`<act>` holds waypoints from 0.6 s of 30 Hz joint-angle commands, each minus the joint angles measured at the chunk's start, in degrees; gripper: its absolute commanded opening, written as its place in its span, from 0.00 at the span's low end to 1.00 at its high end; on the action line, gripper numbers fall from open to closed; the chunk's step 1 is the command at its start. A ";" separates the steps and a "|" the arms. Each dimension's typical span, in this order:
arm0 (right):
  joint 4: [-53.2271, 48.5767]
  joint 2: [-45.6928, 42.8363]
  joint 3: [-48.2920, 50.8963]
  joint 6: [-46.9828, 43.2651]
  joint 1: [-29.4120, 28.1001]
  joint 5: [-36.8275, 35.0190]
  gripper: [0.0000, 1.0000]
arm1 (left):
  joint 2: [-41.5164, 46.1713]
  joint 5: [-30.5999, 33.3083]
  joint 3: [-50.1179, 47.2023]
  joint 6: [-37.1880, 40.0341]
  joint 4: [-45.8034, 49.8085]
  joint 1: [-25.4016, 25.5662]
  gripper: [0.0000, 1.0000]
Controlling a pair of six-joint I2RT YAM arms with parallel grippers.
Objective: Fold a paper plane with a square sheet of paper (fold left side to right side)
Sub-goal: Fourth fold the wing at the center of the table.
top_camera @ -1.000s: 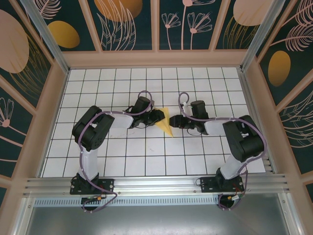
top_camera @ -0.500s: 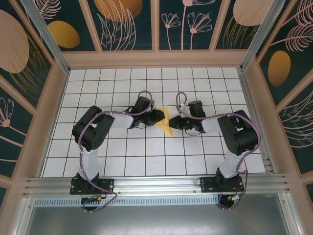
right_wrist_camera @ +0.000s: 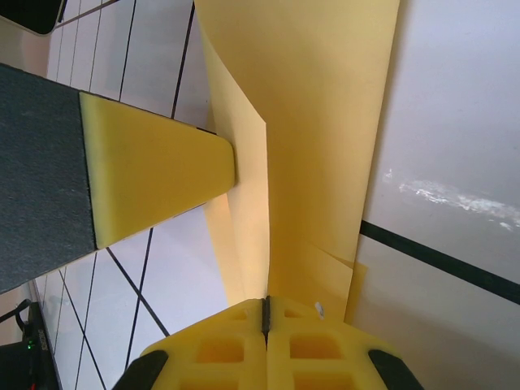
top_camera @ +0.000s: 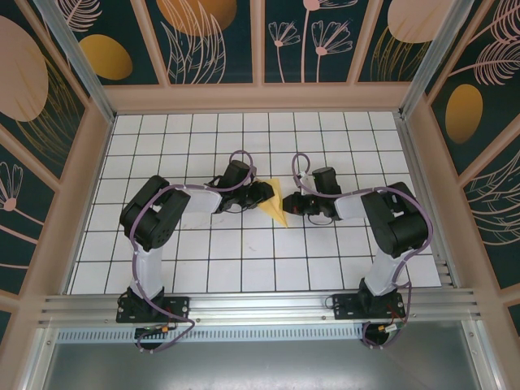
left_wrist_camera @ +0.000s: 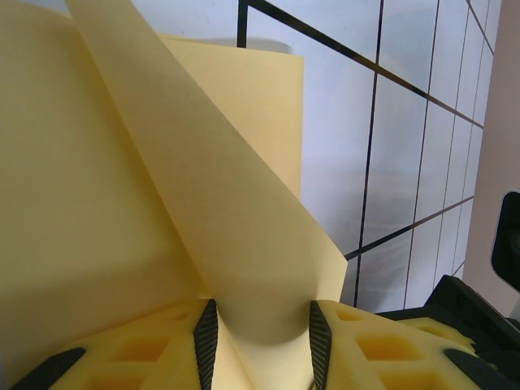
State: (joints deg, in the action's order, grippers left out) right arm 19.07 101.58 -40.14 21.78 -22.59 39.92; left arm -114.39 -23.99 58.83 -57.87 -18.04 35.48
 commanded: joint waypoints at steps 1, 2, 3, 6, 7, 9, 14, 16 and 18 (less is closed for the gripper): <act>-1.01 0.90 -1.31 -1.19 0.25 -0.63 0.06 | -0.84 1.01 0.50 1.26 2.99 0.30 0.38; -1.21 0.96 -1.27 -1.28 0.31 -0.78 0.06 | -0.77 0.96 0.50 1.26 3.01 0.36 0.38; -1.40 0.97 -1.32 -1.37 0.43 -0.90 0.05 | -0.85 0.97 0.50 1.22 3.08 0.30 0.38; -2.02 0.94 -1.26 -1.65 0.85 -1.56 0.05 | -0.89 1.03 0.49 1.26 3.10 0.29 0.39; -2.10 0.98 -1.19 -1.59 0.96 -1.67 0.05 | -0.84 1.09 0.43 1.22 3.05 0.33 0.39; -2.20 0.95 -1.13 -1.74 1.12 -1.65 0.06 | -0.84 1.07 0.45 1.26 3.07 0.30 0.39; -2.26 1.36 -1.12 -1.82 1.29 -1.47 0.05 | -0.86 1.05 0.42 1.18 3.04 0.30 0.39; -2.55 1.81 -1.46 -1.99 1.31 -1.38 0.06 | -0.82 1.05 0.41 1.26 3.06 0.36 0.39; -2.46 2.18 -1.46 -2.00 1.29 -0.99 0.06 | -0.84 1.07 0.42 1.22 3.07 0.29 0.39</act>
State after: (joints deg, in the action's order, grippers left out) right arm 17.80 102.50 -40.23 21.34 -21.69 38.85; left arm -114.39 -23.99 58.94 -57.87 -17.87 35.48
